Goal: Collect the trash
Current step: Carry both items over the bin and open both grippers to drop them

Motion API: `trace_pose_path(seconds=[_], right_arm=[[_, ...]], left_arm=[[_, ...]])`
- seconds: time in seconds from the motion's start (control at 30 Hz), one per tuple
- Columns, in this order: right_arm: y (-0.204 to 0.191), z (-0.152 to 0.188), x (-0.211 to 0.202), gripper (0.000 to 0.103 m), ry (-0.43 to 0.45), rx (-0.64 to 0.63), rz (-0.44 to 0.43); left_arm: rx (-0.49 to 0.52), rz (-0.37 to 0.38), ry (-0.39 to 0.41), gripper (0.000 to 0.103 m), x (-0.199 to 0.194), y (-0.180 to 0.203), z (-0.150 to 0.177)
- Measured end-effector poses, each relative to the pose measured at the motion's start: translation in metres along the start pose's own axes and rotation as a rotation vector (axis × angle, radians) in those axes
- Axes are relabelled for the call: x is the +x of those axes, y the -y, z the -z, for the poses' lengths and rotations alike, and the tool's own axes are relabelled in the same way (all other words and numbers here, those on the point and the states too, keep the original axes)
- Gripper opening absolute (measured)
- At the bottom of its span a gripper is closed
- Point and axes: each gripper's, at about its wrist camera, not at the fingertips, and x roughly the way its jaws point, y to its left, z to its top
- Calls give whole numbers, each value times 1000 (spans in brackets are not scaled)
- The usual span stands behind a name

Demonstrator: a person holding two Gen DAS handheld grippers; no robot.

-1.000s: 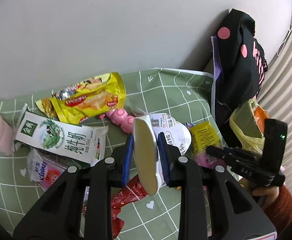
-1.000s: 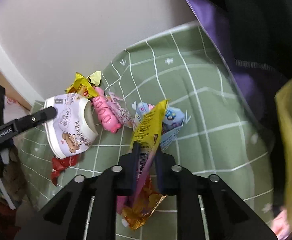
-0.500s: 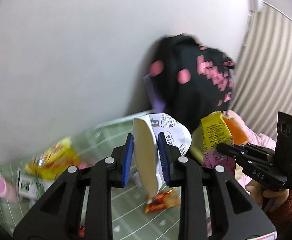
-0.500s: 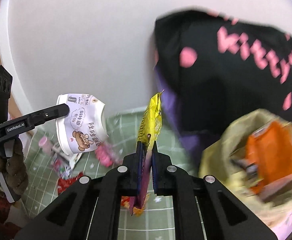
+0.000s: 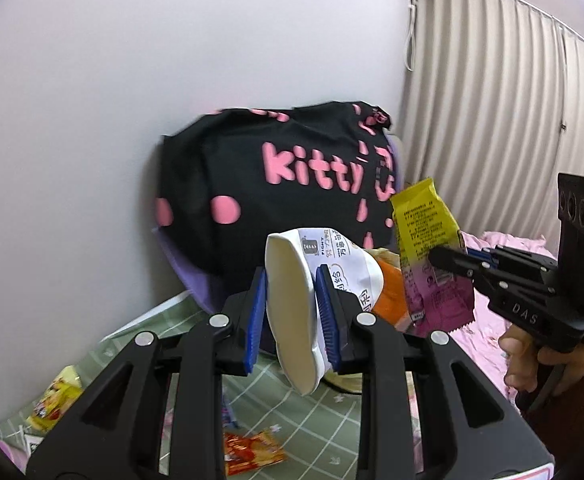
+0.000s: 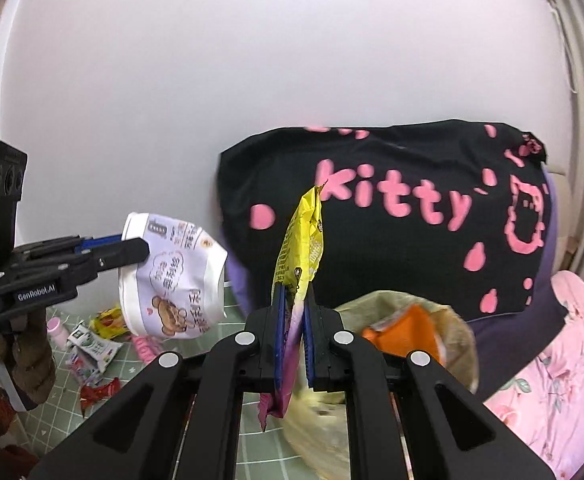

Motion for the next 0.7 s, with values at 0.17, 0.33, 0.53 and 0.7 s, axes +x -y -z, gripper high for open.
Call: trace_pose_path(seconds=[0.17, 0.33, 0.53, 0.7], right_arm=[[38, -1, -18, 9, 44, 49, 72], [80, 2, -20, 9, 39, 107, 112], [121, 21, 15, 9, -35, 160, 120], [143, 50, 79, 9, -185, 172, 90]], left_arm=[[-33, 52, -34, 24, 36, 5, -5], [-48, 105, -90, 24, 81, 18, -11], [-34, 173, -214, 24, 148, 49, -5], [13, 147, -281, 24, 194, 67, 8]])
